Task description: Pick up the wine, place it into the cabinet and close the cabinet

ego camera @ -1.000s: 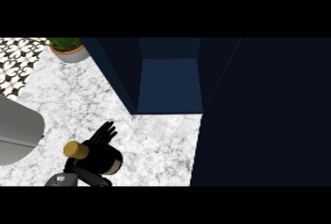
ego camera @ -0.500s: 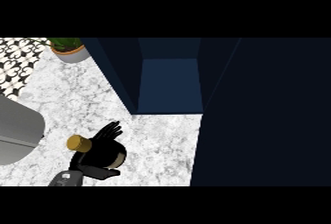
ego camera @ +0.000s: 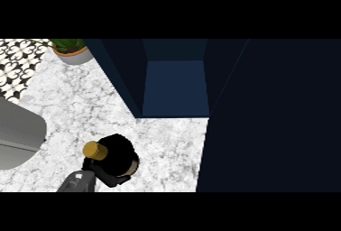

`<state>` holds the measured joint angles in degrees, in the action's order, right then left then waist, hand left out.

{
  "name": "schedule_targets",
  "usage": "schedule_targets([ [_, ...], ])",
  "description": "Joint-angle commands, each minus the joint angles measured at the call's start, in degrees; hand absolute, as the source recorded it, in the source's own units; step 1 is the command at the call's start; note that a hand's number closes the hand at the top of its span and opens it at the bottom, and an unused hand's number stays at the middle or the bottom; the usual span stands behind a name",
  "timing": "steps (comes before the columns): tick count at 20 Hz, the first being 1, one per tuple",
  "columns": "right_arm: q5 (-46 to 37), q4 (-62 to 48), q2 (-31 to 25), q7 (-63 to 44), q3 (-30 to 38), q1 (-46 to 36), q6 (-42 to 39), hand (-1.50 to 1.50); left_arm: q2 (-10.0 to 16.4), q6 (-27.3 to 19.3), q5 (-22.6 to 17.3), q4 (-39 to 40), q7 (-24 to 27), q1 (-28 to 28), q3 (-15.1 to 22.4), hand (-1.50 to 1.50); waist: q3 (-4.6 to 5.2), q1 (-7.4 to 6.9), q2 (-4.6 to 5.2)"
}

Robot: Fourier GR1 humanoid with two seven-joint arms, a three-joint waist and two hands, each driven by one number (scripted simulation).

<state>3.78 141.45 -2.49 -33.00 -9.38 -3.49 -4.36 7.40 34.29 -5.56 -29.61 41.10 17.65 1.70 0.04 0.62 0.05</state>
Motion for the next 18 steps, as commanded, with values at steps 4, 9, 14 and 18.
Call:
schedule_targets([
  [4, 4.65, 0.53, -0.99, 2.03, 3.64, 2.14, -2.21, -1.5, 0.19, -0.44, -7.85, 1.9, 3.12, -0.58, -7.95, 1.5, -0.02, -0.23, 0.17],
  [9, 2.87, -0.34, 0.12, 0.32, 3.08, -1.13, -0.33, -1.5, 1.14, -11.28, -15.88, -0.26, 0.75, -1.31, -17.11, 1.5, -0.04, -1.07, -0.05],
  [14, 4.32, 3.38, -0.78, -4.09, 3.76, -2.78, -0.07, -1.5, -3.08, -16.62, -16.33, -4.25, 1.43, 0.32, -16.44, 1.5, -0.04, -0.71, -0.17],
  [18, 5.23, 1.5, -0.97, -2.63, 6.05, -2.32, -0.79, -1.5, -3.91, -12.53, -17.25, -11.47, -2.07, -5.09, -13.45, 1.5, -0.05, -0.74, -0.14],
])
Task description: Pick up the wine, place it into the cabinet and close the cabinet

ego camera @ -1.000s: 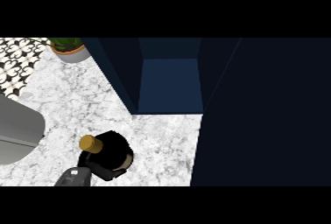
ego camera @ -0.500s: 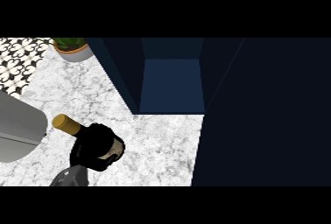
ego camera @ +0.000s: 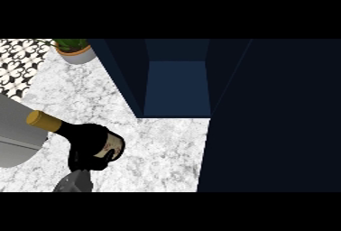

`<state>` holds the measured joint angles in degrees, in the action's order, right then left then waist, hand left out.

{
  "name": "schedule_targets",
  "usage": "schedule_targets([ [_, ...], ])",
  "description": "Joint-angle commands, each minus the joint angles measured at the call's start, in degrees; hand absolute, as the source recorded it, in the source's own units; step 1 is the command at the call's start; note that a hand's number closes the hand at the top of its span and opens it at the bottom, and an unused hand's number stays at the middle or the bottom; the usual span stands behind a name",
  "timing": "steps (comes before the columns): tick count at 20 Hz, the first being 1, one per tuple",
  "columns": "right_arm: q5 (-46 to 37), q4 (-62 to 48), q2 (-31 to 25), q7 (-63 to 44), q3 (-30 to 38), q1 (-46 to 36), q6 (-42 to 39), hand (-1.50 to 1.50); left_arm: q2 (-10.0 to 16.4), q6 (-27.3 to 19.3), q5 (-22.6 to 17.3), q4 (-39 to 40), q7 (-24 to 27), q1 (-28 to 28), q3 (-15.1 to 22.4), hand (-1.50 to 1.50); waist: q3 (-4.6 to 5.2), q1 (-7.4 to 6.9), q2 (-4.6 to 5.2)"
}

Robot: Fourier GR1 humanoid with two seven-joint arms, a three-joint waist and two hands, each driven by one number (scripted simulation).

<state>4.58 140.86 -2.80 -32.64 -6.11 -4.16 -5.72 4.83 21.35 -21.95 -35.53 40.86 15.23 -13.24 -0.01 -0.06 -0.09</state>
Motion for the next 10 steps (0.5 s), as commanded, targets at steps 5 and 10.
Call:
schedule_targets([
  [5, 7.9, 3.9, -1.74, -5.16, 4.25, -1.55, -0.43, -1.5, -3.73, -4.35, -1.15, -17.44, -9.36, -4.99, 4.77, 1.5, -0.05, -0.15, -0.1],
  [10, 0.94, 2.91, 1.86, 1.24, -2.08, 4.1, -0.45, -1.5, -4.76, -6.95, -1.98, -24.07, -9.4, -10.58, 14.91, 1.5, -0.04, 0.02, -0.1],
])
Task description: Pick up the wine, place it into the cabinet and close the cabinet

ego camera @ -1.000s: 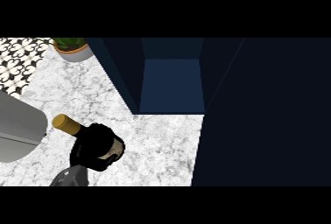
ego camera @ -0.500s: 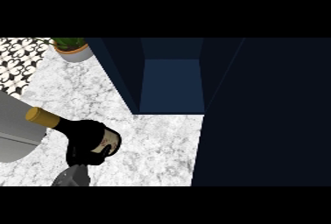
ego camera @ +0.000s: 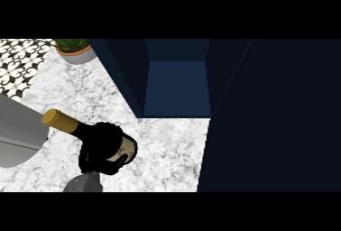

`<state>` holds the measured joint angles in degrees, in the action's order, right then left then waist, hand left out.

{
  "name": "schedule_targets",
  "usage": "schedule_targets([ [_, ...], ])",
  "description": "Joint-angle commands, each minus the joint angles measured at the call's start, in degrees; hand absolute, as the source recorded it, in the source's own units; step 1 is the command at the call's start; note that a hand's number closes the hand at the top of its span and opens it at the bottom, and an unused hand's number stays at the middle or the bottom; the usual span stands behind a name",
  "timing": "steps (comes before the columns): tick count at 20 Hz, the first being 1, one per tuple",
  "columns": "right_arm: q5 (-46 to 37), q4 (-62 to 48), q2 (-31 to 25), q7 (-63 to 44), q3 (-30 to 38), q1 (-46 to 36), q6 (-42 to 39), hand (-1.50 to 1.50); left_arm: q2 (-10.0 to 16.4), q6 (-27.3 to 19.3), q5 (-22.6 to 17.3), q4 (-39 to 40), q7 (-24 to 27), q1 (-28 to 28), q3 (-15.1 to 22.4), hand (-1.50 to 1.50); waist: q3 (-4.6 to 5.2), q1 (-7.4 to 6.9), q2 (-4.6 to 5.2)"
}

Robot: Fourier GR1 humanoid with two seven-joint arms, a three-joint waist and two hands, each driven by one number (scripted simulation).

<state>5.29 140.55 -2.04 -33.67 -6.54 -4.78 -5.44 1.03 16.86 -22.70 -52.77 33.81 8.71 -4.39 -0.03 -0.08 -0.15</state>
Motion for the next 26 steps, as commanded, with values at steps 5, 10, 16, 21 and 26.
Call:
schedule_targets([
  [5, -3.77, -1.56, 1.93, 2.15, -4.07, -0.74, 1.21, -1.5, -1.01, -12.35, -5.55, -15.85, -9.76, -1.95, 12.74, 1.5, 0.03, -0.08, 0.04],
  [10, 0.52, 0.39, 0.33, -0.36, -0.36, -0.43, 0.07, -1.5, -1.03, -23.28, -9.71, -17.16, -5.92, -2.69, 23.44, 1.5, 0.04, 0.28, 0.12],
  [16, 1.44, -2.3, -0.26, 2.37, 1.41, -0.24, -1.46, -1.5, -1.03, -31.46, -13.51, -21.68, -9.01, -3.95, 28.95, 1.5, 0.03, 0.2, 0.13],
  [21, 6.87, -1.62, -1.75, 0.7, 5.11, -1.11, -2.54, -1.5, -1.03, -31.9, -19.28, -9.93, -2.33, 3.23, 29.24, 1.5, 0.03, 0.39, 0.2],
  [26, -0.09, 1.95, 1.69, 0.6, -2.54, 3.1, -0.5, -1.5, -1.03, -33.38, -26.51, -1.19, 3.78, 8.1, 33.5, 1.5, 0.06, 0.74, 0.22],
])
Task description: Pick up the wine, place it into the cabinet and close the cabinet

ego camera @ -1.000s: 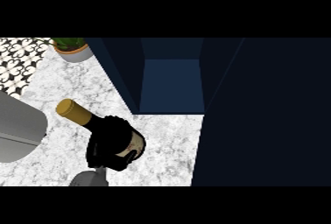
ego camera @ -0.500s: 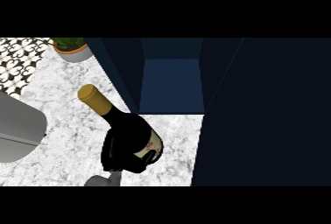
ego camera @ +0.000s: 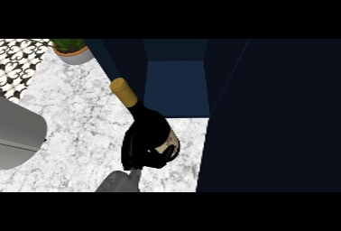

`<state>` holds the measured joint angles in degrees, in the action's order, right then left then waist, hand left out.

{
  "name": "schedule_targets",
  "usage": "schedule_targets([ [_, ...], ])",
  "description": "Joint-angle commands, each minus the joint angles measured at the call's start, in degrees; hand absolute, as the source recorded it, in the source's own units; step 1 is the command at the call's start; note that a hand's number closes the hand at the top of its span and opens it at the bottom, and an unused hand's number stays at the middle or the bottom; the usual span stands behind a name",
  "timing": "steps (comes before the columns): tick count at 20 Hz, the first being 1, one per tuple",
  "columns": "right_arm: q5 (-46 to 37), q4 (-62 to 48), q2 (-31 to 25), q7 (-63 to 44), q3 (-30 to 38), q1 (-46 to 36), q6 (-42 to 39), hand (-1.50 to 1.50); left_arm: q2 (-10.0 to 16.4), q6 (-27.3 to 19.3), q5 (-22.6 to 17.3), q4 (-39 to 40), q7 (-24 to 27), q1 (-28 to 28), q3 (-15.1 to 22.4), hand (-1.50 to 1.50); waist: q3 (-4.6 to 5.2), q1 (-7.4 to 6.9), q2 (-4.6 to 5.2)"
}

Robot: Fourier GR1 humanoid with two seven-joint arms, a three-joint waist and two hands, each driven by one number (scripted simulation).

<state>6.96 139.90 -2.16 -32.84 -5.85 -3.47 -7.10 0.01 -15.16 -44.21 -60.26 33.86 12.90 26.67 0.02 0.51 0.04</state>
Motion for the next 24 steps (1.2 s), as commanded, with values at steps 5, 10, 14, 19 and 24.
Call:
schedule_targets([
  [5, 0.45, -0.23, 0.28, -0.97, 0.06, -1.78, 0.47, -1.5, -0.01, 5.3, -3.54, 10.9, 4.54, 6.85, -2.72, 1.5, 0.01, -0.18, 0.01],
  [10, 2.43, -2.85, -0.31, 2.79, 1.83, -0.85, -1.7, -1.5, -0.01, -0.74, -10.09, 12.96, 6.99, 13.06, 3.58, 1.5, 0.0, 0.11, 0.05],
  [14, 5.91, -2.74, -1.59, 4.17, 5.7, 0.55, -3.11, -1.5, -0.01, 0.0, -12.68, 20.69, 8.87, 19.59, 3.09, 1.5, 0.0, 0.58, 0.16],
  [19, 3.86, -5.89, -1.24, -1.47, 3.86, -8.74, 1.12, -1.5, -0.01, -2.36, -16.44, 18.68, 6.63, 21.04, 3.62, 1.5, 0.03, 0.12, 0.12],
  [24, 5.88, -3.83, -1.09, 8.55, 4.75, 4.52, -5.54, -1.5, -0.01, -1.8, -19.11, 24.66, 6.62, 27.05, 0.33, 1.5, -0.01, 0.86, 0.19],
])
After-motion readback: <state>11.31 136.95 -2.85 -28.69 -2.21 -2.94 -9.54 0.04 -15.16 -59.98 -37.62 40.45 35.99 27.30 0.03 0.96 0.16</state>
